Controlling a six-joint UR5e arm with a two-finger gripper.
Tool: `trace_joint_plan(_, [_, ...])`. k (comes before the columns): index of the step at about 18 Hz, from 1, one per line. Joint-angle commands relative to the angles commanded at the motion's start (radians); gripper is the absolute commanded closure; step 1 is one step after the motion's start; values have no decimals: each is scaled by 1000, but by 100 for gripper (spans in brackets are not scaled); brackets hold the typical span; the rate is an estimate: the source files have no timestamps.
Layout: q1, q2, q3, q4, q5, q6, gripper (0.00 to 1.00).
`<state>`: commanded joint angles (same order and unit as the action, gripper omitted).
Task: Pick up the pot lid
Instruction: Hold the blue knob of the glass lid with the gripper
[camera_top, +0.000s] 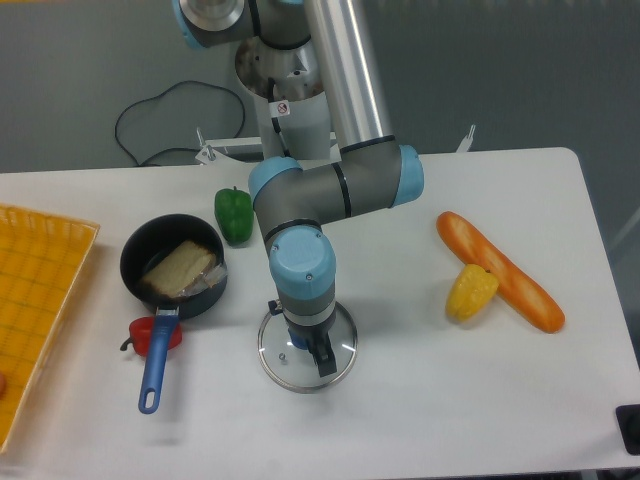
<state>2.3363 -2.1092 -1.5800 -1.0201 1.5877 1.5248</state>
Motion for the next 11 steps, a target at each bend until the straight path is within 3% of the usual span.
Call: trace_joint_plan(11, [-9, 14, -20, -11, 3, -3, 0])
